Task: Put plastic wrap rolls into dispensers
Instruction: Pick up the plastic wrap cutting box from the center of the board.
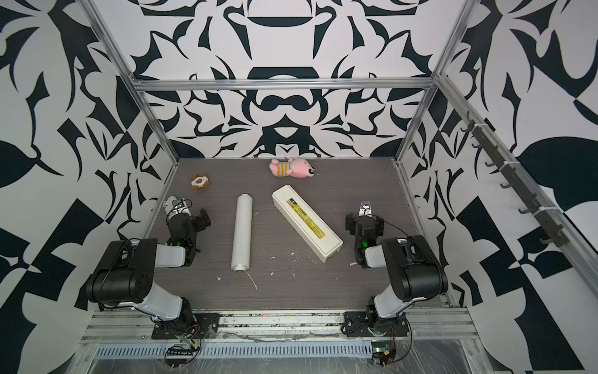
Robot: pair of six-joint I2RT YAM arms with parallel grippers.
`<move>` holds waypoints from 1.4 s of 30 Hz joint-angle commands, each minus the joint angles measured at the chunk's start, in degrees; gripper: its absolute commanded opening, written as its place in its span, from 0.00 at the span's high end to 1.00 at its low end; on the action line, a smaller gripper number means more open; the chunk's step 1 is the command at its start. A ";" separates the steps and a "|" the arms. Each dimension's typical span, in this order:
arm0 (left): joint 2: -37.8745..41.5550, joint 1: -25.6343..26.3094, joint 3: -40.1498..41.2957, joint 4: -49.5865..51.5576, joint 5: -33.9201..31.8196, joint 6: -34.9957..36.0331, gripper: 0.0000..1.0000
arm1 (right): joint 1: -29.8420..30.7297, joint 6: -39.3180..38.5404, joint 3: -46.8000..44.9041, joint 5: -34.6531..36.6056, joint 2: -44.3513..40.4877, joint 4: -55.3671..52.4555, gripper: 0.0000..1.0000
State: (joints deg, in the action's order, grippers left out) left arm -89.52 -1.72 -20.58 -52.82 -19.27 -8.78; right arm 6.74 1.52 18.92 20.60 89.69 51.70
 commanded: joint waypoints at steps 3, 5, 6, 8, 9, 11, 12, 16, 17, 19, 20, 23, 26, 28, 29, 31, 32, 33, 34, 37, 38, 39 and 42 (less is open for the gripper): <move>0.99 -0.19 -0.05 -0.28 -0.37 -0.08 0.01 | 0.21 0.51 0.60 0.63 -1.01 1.67 0.00; 1.01 -0.14 0.01 -0.29 -0.39 -0.04 0.01 | 0.21 0.55 0.63 0.61 -0.98 1.65 0.00; 0.94 -0.22 -0.03 -0.27 -0.40 -0.03 0.01 | 0.28 0.50 0.63 0.61 -1.01 1.65 0.00; 0.99 -0.22 0.00 -0.26 -0.35 -0.05 0.01 | 0.26 0.50 0.65 0.60 -0.99 1.65 0.00; 0.96 -0.21 -0.04 -0.31 -0.39 -0.02 0.01 | 0.24 0.51 0.61 0.60 -1.01 1.65 0.00; 0.98 -0.22 0.01 -0.27 -0.36 -0.02 0.01 | 0.22 0.50 0.64 0.61 -1.00 1.65 0.00; 1.00 -0.22 -0.01 -0.31 -0.34 -0.03 0.01 | 0.21 0.50 0.64 0.66 -1.01 1.65 0.00; 0.96 -0.22 -0.03 -0.27 -0.40 -0.04 0.01 | 0.23 0.50 0.68 0.61 -1.01 1.64 0.00; 1.00 -0.22 0.00 -0.28 -0.35 -0.02 0.01 | 0.20 0.50 0.65 0.57 -1.01 1.64 0.00; 0.96 -0.17 -0.04 -0.27 -0.33 -0.02 0.01 | 0.21 0.55 0.63 0.58 -1.00 1.65 0.00; 0.93 -0.17 0.00 -0.27 -0.38 -0.04 0.01 | 0.21 0.50 0.68 0.56 -0.94 1.60 0.00; 0.95 -0.22 -0.11 -0.18 -0.30 0.06 0.01 | 0.24 0.51 0.63 0.58 -1.00 1.65 0.00; 0.80 -0.22 -0.42 0.17 -0.21 0.30 0.01 | 0.20 0.15 0.95 0.05 -0.73 1.52 0.00; 0.94 -0.22 -0.11 -0.51 -0.11 0.53 0.01 | 0.21 0.24 0.70 -0.04 -1.00 1.82 0.02; 1.17 -0.22 0.31 -2.02 -1.58 0.53 0.01 | 0.23 0.33 0.79 1.28 -1.62 2.40 0.03; 3.53 -0.22 0.07 1.56 -0.90 0.06 0.01 | 0.07 1.26 4.37 1.93 -7.61 -9.64 0.03; 4.68 0.15 -0.27 1.92 -1.91 0.25 0.01 | -0.13 1.34 7.26 0.56 -10.82 -16.63 0.03; 6.51 1.00 -1.35 5.55 -4.08 0.89 0.01 | -0.33 0.49 9.22 -1.36 -12.78 -20.54 0.03; 9.84 1.40 -3.84 13.99 -4.16 0.61 0.01 | -0.33 -1.55 11.32 -3.16 -14.70 -23.86 0.03; 15.40 1.40 -11.87 30.87 -3.78 -3.63 0.01 | -0.33 -3.10 21.79 -11.79 -17.20 -39.24 0.03; 16.05 1.43 -14.70 35.69 -1.33 -5.92 0.01 | -0.28 -2.12 26.41 -14.67 -16.72 -45.15 0.04; 17.49 1.38 -17.30 39.44 0.77 -9.37 0.01 | -0.23 -1.22 29.92 -17.55 -16.01 -49.79 0.05; 18.82 2.93 -22.77 48.90 5.40 -19.29 0.01 | 0.45 1.37 37.84 -26.04 -12.93 -58.51 0.01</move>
State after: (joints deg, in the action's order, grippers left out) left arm -72.07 0.12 -40.23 -19.81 -18.46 -18.11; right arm 6.55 0.80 51.70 5.30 75.18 9.21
